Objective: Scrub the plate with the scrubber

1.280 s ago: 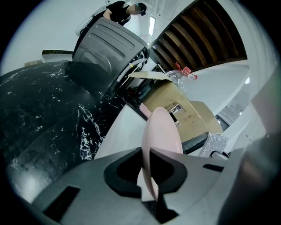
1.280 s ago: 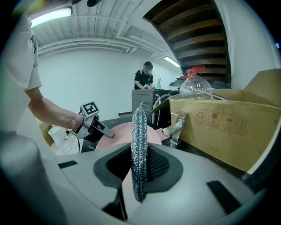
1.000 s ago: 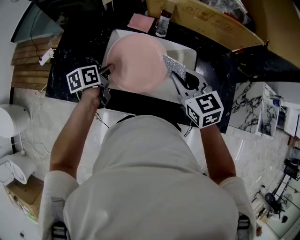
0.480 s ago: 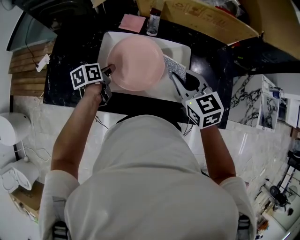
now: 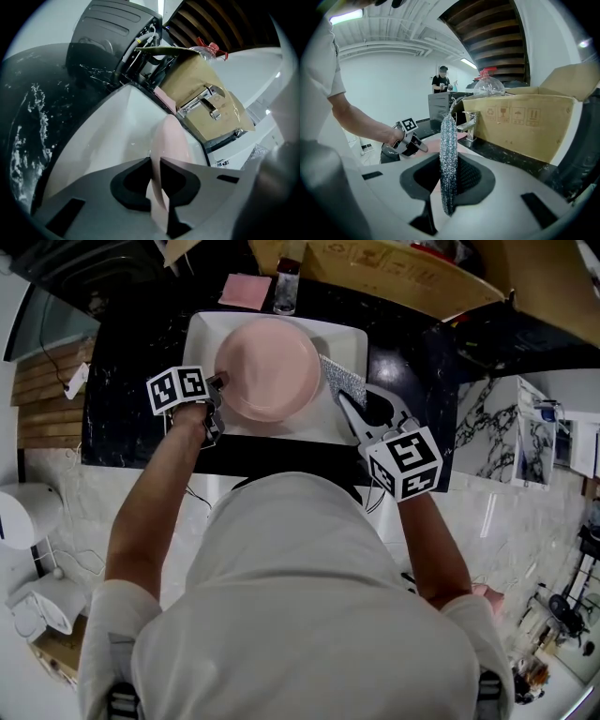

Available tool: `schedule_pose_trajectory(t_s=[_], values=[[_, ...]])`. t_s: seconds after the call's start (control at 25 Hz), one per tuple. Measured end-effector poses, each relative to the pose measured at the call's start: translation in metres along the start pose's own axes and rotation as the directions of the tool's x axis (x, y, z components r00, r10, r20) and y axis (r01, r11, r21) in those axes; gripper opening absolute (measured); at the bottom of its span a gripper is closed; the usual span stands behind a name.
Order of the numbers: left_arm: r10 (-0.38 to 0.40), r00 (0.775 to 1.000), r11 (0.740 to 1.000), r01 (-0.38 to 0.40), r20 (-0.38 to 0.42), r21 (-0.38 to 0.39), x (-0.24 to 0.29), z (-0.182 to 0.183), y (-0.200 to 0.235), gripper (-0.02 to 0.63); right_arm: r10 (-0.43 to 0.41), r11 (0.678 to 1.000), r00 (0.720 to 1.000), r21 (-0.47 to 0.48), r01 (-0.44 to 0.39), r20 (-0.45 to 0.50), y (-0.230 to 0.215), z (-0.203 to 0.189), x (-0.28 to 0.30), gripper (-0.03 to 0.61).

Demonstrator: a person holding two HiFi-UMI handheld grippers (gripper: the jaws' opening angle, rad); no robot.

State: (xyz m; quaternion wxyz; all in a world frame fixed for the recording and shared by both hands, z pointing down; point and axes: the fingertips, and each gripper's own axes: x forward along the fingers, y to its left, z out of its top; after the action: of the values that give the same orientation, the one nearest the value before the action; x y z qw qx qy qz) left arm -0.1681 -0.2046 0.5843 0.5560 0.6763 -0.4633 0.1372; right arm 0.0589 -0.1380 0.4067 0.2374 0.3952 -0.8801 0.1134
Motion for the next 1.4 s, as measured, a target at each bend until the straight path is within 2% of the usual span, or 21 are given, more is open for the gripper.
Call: schedule_pose_trajectory(t_s=[0.72, 1.28, 1.32, 1.4], values=[[0.11, 0.989, 0.994, -0.108, -0.097, 0.031, 0.042, -0.007, 0.028, 0.032, -0.012, 0.999, 0.999, 0.039, 0.014, -0.051, -0.003, -0.013, -0.003, 0.077], [0.242, 0.965, 0.969, -0.234, -0.1, 0.085, 0.048, -0.009, 0.05, 0.025, -0.021, 0.998, 0.998, 0.062, 0.025, -0.065, 0.001, -0.019, -0.005, 0.077], [0.256, 0.962, 0.965, -0.248, -0.097, 0.09, 0.048, -0.009, 0.053, 0.027, -0.022, 0.998, 0.998, 0.064, 0.026, -0.067, 0.001, -0.019, -0.006, 0.077], [0.275, 0.957, 0.959, -0.267, -0.093, 0.097, 0.047, -0.007, 0.056, 0.077, -0.026, 0.997, 0.997, 0.066, 0.03, -0.066, 0.001, -0.021, -0.008, 0.077]])
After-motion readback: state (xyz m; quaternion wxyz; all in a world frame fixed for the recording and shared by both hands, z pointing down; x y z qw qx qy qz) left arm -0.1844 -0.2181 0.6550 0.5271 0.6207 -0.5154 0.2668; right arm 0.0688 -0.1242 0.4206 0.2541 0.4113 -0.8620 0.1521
